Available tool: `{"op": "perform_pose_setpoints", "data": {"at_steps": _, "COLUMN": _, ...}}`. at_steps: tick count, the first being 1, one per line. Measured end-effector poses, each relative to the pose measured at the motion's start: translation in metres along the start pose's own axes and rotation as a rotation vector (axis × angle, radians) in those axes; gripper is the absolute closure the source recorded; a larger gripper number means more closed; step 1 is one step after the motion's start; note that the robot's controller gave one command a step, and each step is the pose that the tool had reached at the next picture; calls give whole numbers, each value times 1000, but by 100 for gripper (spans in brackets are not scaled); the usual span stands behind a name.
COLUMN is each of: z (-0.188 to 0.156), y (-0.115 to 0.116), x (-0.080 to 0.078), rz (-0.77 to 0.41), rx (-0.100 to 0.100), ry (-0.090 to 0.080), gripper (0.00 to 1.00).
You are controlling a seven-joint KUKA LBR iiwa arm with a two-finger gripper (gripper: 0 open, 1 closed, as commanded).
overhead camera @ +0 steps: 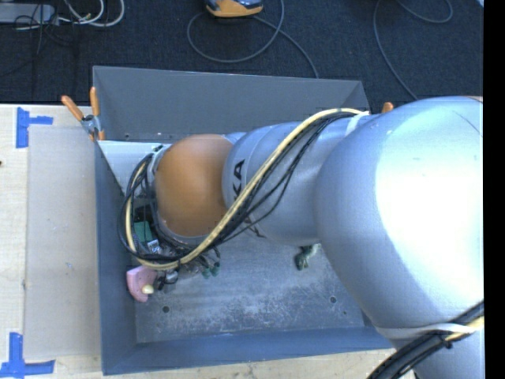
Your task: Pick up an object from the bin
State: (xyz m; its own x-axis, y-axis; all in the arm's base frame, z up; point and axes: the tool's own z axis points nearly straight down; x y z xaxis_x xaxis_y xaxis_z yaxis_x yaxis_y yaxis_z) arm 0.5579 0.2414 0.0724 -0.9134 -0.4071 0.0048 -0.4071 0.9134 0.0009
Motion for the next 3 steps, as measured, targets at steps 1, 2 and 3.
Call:
{"op": "perform_pose_setpoints", "data": {"at_steps": 1, "z": -16, "y": 0, "x": 2, "rz": 1, "rx": 0, "ry": 6, "gripper": 100}}
{"op": "perform_pose_setpoints", "data": {"at_steps": 2, "z": -34, "y": 0, "x": 0, "rz": 1, "rx": 0, "ry": 2, "gripper": 100}}
{"op": "perform_pose_setpoints", "data": {"at_steps": 3, "z": -49, "y": 1, "x": 0, "rz": 1, "rx": 0, "ry": -2, "gripper": 100}}
